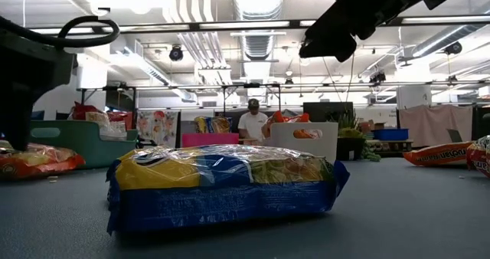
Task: Sort Maruchan noodles
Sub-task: Put the orange noodle pack into the white bin
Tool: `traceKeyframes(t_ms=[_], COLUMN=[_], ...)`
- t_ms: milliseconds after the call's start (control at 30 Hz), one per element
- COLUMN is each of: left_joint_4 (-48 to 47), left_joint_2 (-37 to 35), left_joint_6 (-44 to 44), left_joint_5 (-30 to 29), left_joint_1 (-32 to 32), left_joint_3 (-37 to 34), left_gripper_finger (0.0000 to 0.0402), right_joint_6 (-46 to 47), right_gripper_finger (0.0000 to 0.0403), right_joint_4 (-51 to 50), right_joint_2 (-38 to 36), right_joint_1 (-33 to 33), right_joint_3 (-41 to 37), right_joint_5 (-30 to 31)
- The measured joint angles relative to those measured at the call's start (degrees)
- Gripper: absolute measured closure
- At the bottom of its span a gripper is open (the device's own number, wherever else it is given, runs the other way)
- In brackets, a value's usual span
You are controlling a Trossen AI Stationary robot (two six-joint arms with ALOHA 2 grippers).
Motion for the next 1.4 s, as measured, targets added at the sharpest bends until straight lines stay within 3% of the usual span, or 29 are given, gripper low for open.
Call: traceKeyframes(t_ms=[333,567,733,967,1167,1400], left_joint_4=[1.53,11.66,23.26,31.74,37.56,37.80], left_joint_2=[-0.44,-2.60,-3.02,-2.92,-4.02,-4.14], left_joint_6=[-0.69,1.39,11.62,25.04,34.09,37.80], left_joint_5=[-0.69,-11.51,-22.31,-28.23,-27.54,-24.76], left_joint_1=[0.12,3.84,6.78,10.76,14.33,16.96], left_joint_3=[0.04,2.56,4.96,4.70,4.71,4.68], left_gripper_finger=[0.0391,0.0400,0.0401,0.0401,0.0401,0.0401], right_joint_6=[-0.98,-1.14,-1.31,-1.39,-8.53,-15.75], right_gripper_finger=[0.0142,0.0142,0.0142,0.0142,0.0142,0.0142], right_joint_4=[0.00,0.98,0.98,2.37,5.84,16.82], right_joint_2=[0.00,0.02,0.04,0.04,3.49,15.60], right_joint_1=[0.00,0.00,0.00,0.00,1.08,2.38], right_joint_3=[-0.02,-0.04,-0.04,-0.07,-0.07,-0.02], right_joint_5=[0.02,0.02,0.02,0.00,0.00,0.60])
